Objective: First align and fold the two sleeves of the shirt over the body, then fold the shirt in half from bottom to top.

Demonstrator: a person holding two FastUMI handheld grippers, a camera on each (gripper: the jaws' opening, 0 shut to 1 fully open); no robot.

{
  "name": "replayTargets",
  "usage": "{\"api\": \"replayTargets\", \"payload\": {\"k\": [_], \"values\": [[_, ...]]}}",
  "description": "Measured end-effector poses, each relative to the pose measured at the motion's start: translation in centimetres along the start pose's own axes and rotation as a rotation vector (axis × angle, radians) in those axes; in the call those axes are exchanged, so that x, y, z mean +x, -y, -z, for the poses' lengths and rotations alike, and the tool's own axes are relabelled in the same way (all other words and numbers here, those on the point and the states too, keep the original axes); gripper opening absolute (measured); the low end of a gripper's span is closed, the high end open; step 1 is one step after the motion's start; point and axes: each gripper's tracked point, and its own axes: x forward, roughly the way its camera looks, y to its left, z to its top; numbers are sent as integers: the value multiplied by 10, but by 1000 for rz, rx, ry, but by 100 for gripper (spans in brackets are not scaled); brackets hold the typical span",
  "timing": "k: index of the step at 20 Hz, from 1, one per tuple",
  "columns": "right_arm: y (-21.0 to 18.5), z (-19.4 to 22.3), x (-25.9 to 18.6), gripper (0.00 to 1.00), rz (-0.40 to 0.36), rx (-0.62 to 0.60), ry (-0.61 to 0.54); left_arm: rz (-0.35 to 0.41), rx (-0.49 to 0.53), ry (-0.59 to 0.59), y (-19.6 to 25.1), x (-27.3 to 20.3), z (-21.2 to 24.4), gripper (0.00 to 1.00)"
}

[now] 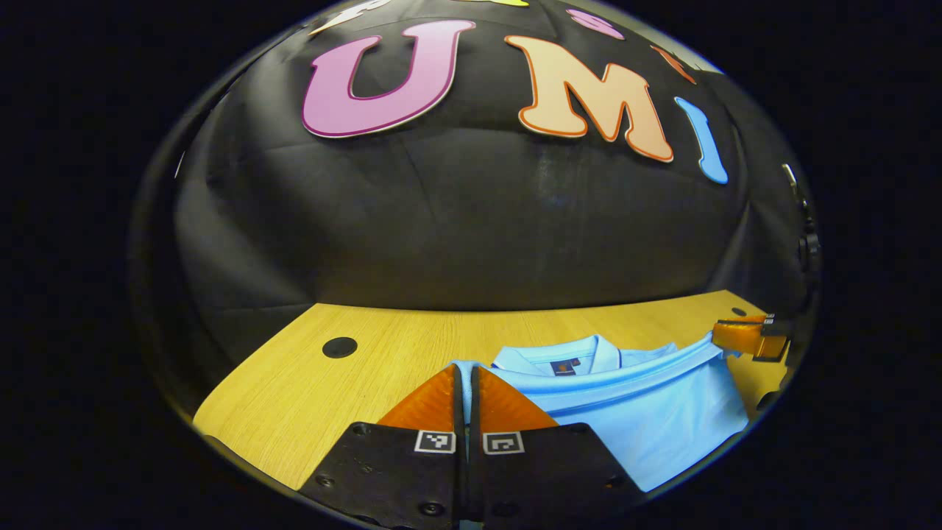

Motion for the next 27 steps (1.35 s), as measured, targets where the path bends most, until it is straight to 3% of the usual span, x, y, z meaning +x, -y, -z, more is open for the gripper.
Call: {"api": "replayTargets", "payload": {"k": [1,3,4,6,7,10,14,21,27], "values": [[3,0,3,9,3,14,2,-13,26,-10,-1,4,3,0],[5,-2,-3,49,-8,22,-1,-12,46,-37,4,1,4,5],[7,-5,-6,49,-7,14,10,-35,57,-49,0,-2,4,33],[6,-6,-15,83,-13,9,28,-71,64,-13,-8,-10,-5,90],[3,-10,-23,100,-28,21,36,-74,61,12,-7,-15,-13,91],[-1,-5,-44,98,-68,38,62,-62,57,63,-4,-38,-29,87],[-17,-22,-74,98,-69,-42,119,-67,78,143,-6,-65,-45,87],[-41,-1,-132,100,-116,-120,176,-44,11,179,-4,-116,-31,87],[-35,12,-170,99,-120,-115,210,-18,-9,208,-1,-141,-13,87]]}}
